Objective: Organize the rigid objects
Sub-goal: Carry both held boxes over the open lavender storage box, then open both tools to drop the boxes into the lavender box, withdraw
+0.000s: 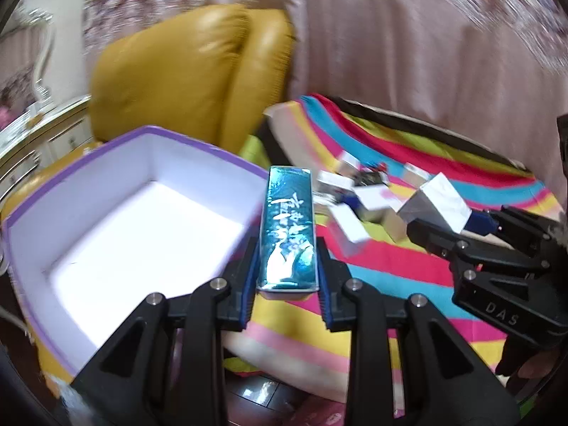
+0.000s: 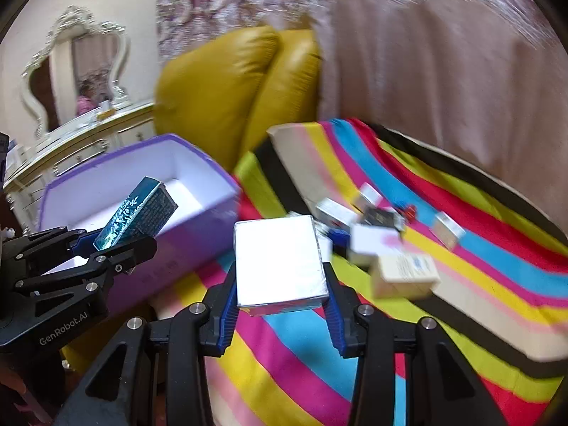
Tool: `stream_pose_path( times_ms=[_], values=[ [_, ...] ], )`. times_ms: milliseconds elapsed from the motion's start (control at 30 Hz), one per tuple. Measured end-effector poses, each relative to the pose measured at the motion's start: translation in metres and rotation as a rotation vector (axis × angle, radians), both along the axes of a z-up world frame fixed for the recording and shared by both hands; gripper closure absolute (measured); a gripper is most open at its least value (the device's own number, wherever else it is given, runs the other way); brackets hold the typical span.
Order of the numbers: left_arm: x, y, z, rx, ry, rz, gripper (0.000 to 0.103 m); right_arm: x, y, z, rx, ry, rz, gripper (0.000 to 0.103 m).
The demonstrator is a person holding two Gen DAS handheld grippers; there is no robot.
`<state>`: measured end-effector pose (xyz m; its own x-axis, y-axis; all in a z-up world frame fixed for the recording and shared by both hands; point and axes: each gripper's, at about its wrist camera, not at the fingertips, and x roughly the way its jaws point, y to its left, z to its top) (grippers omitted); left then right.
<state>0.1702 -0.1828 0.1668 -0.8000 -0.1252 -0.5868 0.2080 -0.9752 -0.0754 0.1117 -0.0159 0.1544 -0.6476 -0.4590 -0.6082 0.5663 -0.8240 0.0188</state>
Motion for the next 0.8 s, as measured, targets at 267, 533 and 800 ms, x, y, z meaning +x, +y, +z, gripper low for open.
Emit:
stream_pose_path(
  times_ms=[267, 533, 800],
  values=[
    [0.031, -0.065, 0.027, -0.027, 0.048, 0.212, 0.070, -0.012, -0.075, 0.026, -0.049, -0.011, 0.171, 0.060],
    [0.047, -0.120, 0.022, -0.035, 0.019, 0.412, 0.070, -0.018, -0.170, 0.023, -0.040, -0.059, 0.347, 0.059],
    [0.050, -0.139, 0.013, -0.085, -0.009, 0.494, 0.068, -0.020, -0.202, 0.000, -0.081, -0.110, 0.394, 0.058]
  ],
)
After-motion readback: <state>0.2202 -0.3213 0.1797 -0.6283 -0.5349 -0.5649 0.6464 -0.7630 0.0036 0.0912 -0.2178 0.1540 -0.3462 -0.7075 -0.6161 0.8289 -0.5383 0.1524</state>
